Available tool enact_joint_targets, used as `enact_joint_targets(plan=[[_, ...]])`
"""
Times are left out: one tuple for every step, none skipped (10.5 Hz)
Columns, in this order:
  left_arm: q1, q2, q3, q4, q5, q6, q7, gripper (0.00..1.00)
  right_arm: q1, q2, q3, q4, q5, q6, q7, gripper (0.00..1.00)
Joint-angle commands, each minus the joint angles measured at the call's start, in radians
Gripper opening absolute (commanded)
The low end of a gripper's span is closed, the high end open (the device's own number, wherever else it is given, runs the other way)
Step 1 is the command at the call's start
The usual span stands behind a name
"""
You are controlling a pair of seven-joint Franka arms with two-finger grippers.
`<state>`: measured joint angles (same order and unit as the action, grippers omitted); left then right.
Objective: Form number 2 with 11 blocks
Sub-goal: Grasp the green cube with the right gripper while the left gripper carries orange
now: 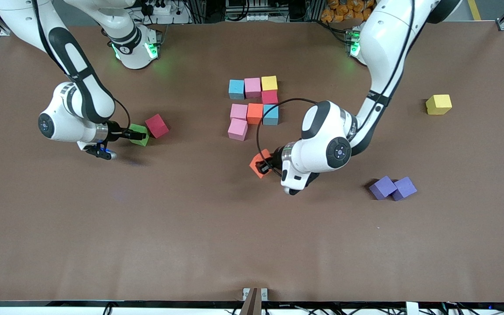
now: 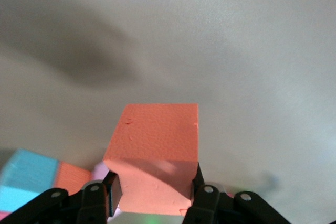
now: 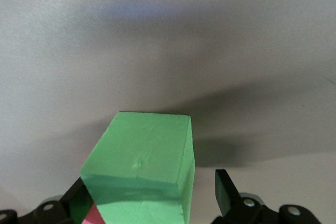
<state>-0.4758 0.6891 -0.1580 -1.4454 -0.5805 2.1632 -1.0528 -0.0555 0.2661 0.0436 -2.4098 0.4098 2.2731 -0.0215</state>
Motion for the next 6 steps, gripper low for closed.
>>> enact_joint_targets(plan=[[-0.119,0.023,0.089,0.025,-0.126,0.088,-0.26,0.02,-0.018,-0.039,0.024,-0.041,-0.014,0.013,0.028,0.83],[-0.139,0.026,0.092,0.025,-0.142,0.136,-0.417,0.04,-0.015,-0.036,0.024,-0.041,-0.012,0.011,0.028,0.62],[-0.159,0.026,0.094,0.025,-0.142,0.159,-0.52,0.05,-0.014,-0.038,0.024,-0.04,-0.012,0.006,0.028,0.46],[-0.181,0.024,0.104,0.023,-0.142,0.182,-0.597,0.05,-0.006,-0.036,0.024,-0.037,-0.011,0.006,0.028,0.35],[-0.193,0.023,0.106,0.023,-0.143,0.213,-0.681,0.05,0.008,-0.038,0.024,-0.025,-0.011,0.008,0.026,0.33],[-0.199,0.021,0.106,0.023,-0.145,0.233,-0.752,0.05,0.02,-0.039,0.022,0.018,-0.019,0.002,0.018,0.33]])
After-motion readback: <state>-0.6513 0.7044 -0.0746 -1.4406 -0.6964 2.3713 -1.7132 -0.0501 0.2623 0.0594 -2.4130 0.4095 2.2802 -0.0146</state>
